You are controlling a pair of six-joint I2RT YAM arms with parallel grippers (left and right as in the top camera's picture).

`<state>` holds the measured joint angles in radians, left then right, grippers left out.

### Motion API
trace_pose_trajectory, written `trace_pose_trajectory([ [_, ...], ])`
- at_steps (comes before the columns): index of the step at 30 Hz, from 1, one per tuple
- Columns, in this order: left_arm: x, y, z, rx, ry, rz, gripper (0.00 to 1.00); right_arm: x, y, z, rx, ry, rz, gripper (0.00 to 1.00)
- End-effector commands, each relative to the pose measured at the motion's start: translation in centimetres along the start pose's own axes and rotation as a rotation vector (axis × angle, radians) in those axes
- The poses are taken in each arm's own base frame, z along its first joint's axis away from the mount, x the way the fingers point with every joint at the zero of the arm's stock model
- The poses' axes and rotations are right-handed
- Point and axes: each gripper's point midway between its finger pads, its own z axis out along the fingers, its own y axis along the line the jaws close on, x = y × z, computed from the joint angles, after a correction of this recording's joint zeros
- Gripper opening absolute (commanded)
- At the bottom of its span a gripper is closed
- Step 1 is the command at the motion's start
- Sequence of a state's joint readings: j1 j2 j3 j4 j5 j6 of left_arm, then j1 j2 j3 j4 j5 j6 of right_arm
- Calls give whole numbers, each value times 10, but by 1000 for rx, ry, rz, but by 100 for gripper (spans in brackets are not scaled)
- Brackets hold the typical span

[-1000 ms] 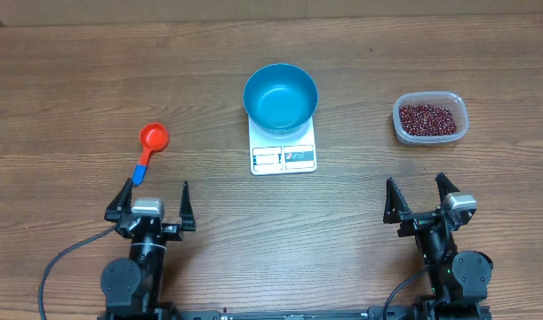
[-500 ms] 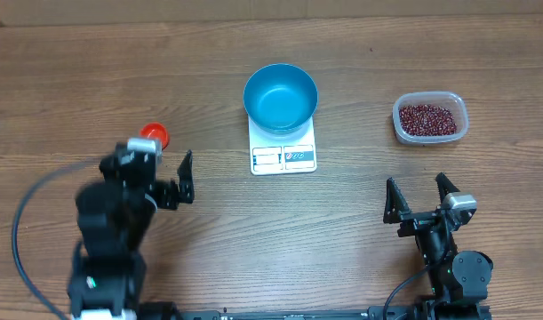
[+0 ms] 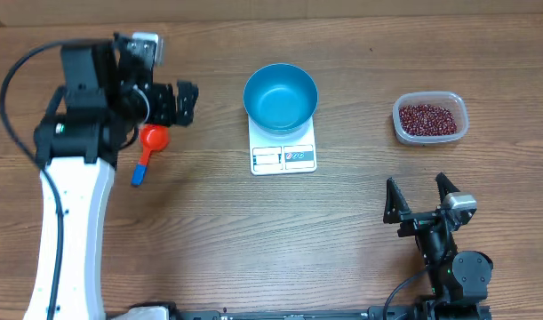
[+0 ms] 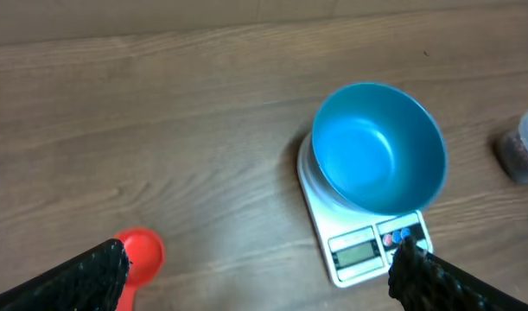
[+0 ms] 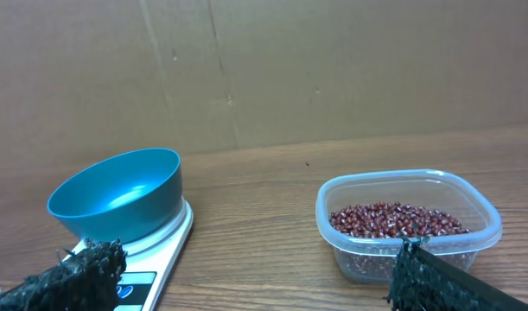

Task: Scoop item into bowl and weigh 150g on scale
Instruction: 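Reach the left gripper down to the red scoop's cup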

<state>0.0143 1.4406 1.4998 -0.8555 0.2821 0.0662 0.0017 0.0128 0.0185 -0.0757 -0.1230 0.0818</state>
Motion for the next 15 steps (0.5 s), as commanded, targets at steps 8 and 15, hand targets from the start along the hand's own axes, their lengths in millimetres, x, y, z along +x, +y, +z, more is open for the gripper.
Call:
trace_pose_trajectory([
  [8,18,55,50,-105,126,90,84,2,-2,0,9,-4,6,100],
  [15,47,111,81,-143,221,69,68,2,-2,0,9,-3,6,100],
])
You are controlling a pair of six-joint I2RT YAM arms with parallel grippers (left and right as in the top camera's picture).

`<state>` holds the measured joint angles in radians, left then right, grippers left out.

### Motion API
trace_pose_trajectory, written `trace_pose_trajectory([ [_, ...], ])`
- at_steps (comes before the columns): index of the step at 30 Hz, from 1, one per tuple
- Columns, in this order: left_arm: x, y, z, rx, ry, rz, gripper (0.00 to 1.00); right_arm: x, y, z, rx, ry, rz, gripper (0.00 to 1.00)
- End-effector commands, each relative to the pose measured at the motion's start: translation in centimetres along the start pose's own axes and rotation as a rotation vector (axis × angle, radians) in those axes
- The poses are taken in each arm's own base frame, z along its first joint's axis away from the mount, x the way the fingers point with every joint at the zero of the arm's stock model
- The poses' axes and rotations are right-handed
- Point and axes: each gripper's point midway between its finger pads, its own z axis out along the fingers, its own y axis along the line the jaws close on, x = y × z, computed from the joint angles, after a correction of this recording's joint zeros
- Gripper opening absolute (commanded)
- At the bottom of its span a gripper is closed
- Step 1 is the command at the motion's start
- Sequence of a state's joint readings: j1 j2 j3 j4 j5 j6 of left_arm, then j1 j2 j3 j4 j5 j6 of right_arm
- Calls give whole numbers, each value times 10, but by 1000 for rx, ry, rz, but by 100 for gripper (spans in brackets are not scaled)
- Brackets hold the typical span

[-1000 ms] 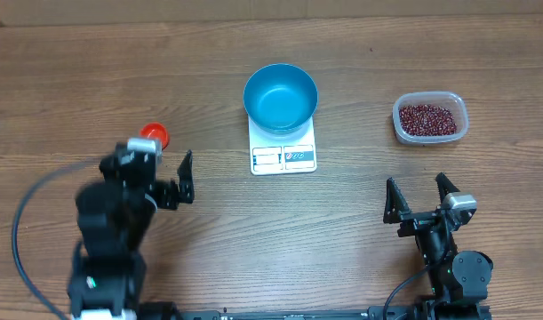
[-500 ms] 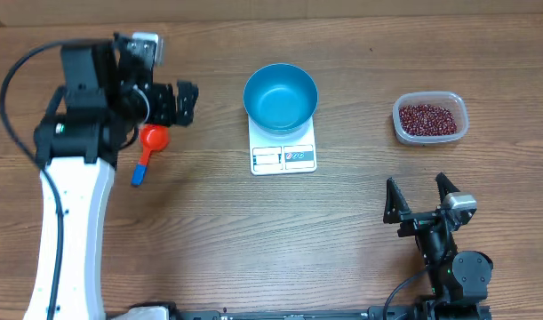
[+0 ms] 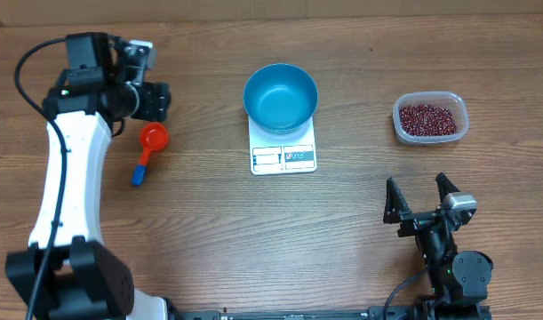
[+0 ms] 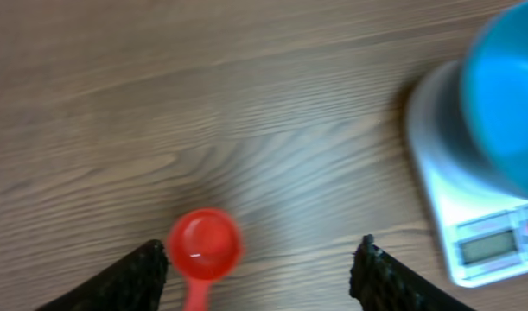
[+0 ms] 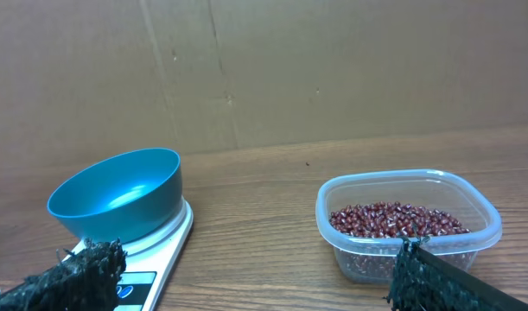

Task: Scoop item into bowl and weigh 150g on scale
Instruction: 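Reach the left gripper down to the red scoop's cup, then grasp the red scoop with the left gripper and lift it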

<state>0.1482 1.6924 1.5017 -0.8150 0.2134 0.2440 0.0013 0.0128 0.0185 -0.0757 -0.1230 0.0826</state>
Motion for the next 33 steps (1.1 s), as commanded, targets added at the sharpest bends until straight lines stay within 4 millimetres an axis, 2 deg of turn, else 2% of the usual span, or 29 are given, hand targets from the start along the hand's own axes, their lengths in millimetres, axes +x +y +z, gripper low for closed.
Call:
trace_pose_trajectory([
  [1,7,24,18,-25,40,51,66,2,-2,0,8,-4,5,100],
  [6,30,42,55,-9,126,69,63,2,-2,0,8,-4,5,100],
  [13,56,50,107,16,206,67,57,2,-2,0,8,-4,5,100],
  [17,69,56,128,5,243,64,56,2,-2,0,8,-4,5,100],
  [26,89,60,156,8,295,59,55,2,-2,0,8,-4,5,100],
  [29,96,59,165,16,314,56,52,2,-2,0,8,-4,5,100],
  [33,101,59,168,20,326,48,35,2,-2,0,8,-4,5,100],
])
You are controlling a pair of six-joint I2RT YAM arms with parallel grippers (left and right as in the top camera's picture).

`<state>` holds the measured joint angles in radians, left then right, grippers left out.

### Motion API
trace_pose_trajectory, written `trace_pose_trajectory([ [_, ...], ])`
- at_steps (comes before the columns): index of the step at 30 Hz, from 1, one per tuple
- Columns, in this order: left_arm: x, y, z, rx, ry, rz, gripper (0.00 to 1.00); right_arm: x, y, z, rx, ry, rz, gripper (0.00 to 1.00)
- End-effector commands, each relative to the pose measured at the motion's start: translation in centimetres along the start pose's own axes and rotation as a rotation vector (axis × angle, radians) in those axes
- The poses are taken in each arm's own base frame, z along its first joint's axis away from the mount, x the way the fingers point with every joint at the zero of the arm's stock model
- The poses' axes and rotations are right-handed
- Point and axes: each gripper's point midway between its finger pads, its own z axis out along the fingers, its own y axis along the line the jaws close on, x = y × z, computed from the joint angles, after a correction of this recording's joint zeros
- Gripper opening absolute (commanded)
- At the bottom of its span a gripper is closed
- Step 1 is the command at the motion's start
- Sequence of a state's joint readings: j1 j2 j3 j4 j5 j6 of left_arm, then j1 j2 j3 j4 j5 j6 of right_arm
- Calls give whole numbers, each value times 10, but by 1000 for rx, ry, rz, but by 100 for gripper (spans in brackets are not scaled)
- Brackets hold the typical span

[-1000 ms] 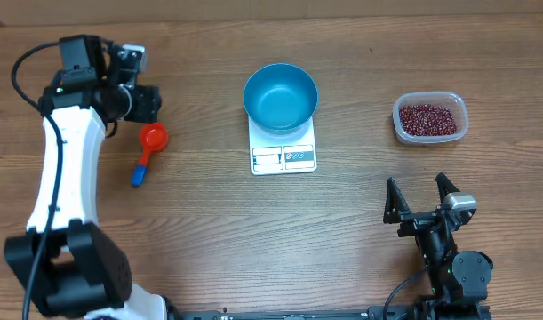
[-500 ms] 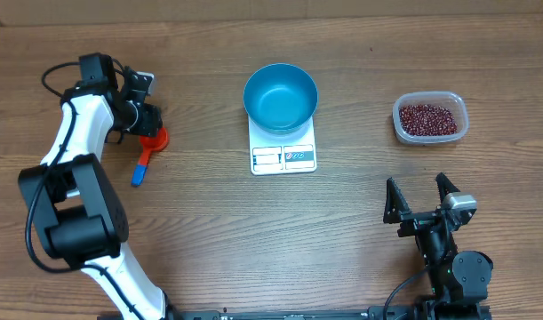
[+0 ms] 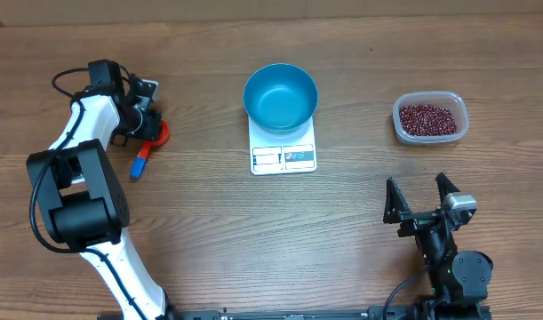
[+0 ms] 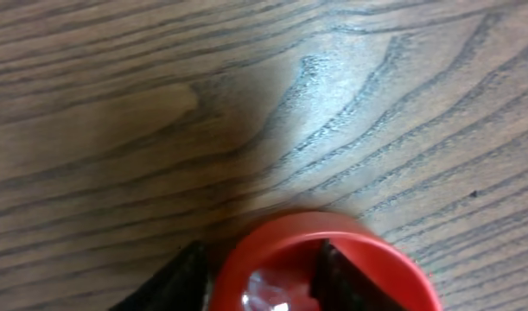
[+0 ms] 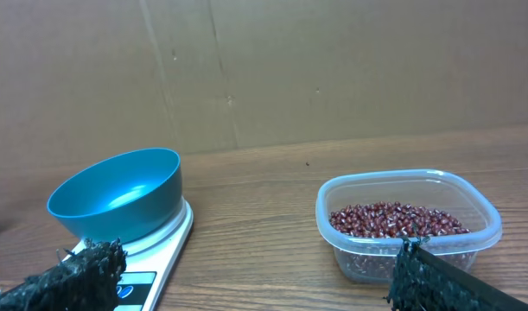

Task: Scoop item into bowl and weigh 150g on scale
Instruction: 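Grasp the red scoop with the left gripper and lift it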

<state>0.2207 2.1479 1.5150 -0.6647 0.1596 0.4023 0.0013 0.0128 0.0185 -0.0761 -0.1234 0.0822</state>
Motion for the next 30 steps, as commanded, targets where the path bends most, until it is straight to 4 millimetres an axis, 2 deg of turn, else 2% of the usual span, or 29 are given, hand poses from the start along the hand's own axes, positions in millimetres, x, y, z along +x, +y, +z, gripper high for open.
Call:
trace_pose_trajectory([
  [1,9,1,16,10,39,10,28,2,-2,0,9,-4,6,100],
  [5,8,1,15,8,36,-26,4,2,-2,0,9,-4,6,100],
  [8,3,3,11,5,32,-103,4,2,-2,0,9,-4,6,100],
  [11,-7,4,-3,4,33,-239,4,2,-2,0,9,-4,6,100],
  [13,-16,4,-19,8,36,-343,4,2,-2,0,9,-4,6,100],
  [16,-36,-6,-53,73,35,-477,4,2,-2,0,9,-4,6,100],
  [20,-64,-39,-109,266,16,-613,4,2,-2,0,9,-4,6,100],
  [24,-83,-80,-160,463,9,-641,4,2,-2,0,9,-4,6,100],
  [27,-89,-108,-183,532,15,-625,4,2,-2,0,9,-4,6,100],
  [30,-90,-135,-193,549,39,-624,4,2,-2,0,9,-4,6,100],
])
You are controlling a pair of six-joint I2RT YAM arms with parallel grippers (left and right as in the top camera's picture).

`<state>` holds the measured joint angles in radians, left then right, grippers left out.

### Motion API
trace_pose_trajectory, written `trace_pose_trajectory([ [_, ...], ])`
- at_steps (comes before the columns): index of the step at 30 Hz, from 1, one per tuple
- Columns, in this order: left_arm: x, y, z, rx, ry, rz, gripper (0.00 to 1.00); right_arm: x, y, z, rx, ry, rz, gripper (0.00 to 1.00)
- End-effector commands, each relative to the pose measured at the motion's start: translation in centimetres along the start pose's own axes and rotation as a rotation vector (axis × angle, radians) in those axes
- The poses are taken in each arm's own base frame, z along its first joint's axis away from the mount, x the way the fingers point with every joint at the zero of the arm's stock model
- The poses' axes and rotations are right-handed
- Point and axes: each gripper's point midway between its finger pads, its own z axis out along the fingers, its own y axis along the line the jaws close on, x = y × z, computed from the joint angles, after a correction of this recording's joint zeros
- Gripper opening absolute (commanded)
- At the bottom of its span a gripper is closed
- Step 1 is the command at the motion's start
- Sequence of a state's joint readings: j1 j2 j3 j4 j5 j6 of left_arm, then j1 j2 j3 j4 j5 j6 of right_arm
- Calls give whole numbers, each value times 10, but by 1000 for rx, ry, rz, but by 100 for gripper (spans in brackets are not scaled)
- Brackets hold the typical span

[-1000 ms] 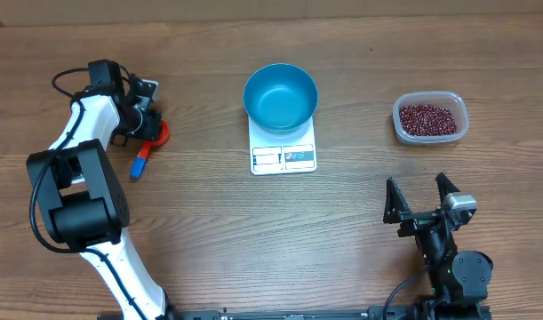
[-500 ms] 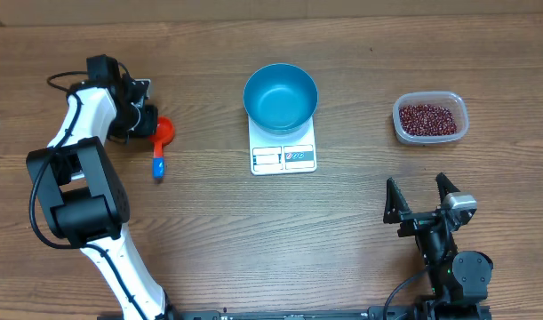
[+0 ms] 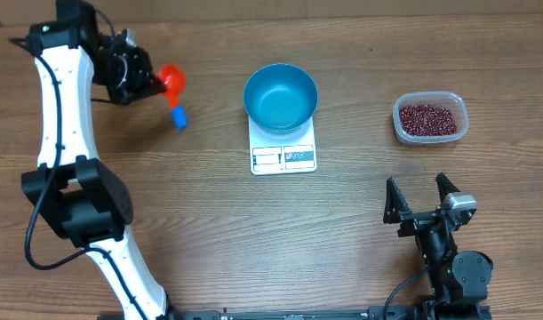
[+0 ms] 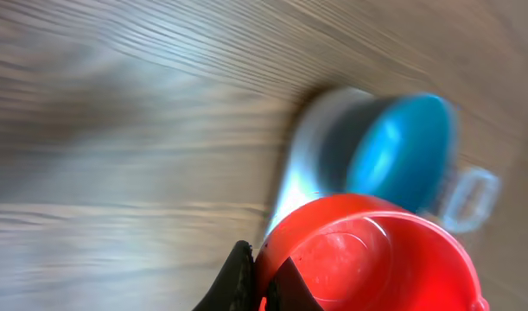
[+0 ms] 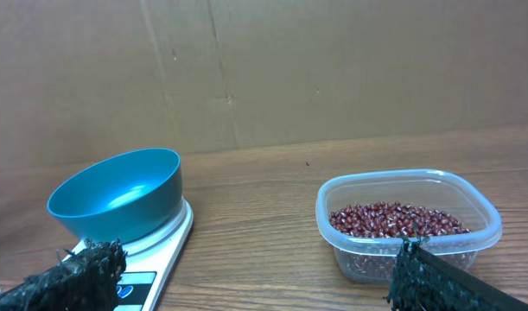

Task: Scoop item into bowl and weigh 150g on scale
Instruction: 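Grasp the red scoop with the left gripper and lift it, then carry the scoop over the bowl toward the right gripper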

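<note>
My left gripper point(image 3: 151, 83) is shut on the rim of a red scoop point(image 3: 171, 79) with a blue handle point(image 3: 179, 116), held above the table left of the bowl. The wrist view shows the empty red scoop point(image 4: 376, 263) close up, its rim pinched between the fingers point(image 4: 239, 275). A blue bowl point(image 3: 281, 97) sits on the white scale point(image 3: 283, 156). A clear tub of red beans point(image 3: 430, 118) stands at the right. Open and with nothing in it, my right gripper point(image 3: 419, 197) rests near the front right, with the bean tub point(image 5: 408, 223) ahead of it.
The left arm's white links point(image 3: 58, 107) reach up the left side of the table. The right wrist view has a cardboard wall point(image 5: 264, 69) behind the table, and the bowl point(image 5: 117, 194) on the scale at its left.
The left gripper was down at the scoop lying on the table. Now it is shut on the scoop's rim and holds it lifted, farther back and to the right, nearer the bowl.
The left gripper hung open above the scoop, which lay on the table left of the scale. It then stood lower and closer over the scoop's red cup, then right at it. Now it holds the scoop in the air. The right arm has stayed still.
</note>
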<state>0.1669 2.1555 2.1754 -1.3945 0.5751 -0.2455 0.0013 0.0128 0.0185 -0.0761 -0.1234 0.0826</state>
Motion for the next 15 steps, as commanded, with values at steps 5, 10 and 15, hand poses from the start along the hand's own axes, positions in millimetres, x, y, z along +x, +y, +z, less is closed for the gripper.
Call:
trace_pose_trajectory([
  [5,37,-89,11,121,56,29,4,2,-3,0,13,-5,5,100],
  [10,51,-105,32,-9,22,37,4,1,-19,-1,108,-10,-35,100],
  [15,69,-122,34,-148,-64,65,4,2,-9,0,49,-4,-23,100],
])
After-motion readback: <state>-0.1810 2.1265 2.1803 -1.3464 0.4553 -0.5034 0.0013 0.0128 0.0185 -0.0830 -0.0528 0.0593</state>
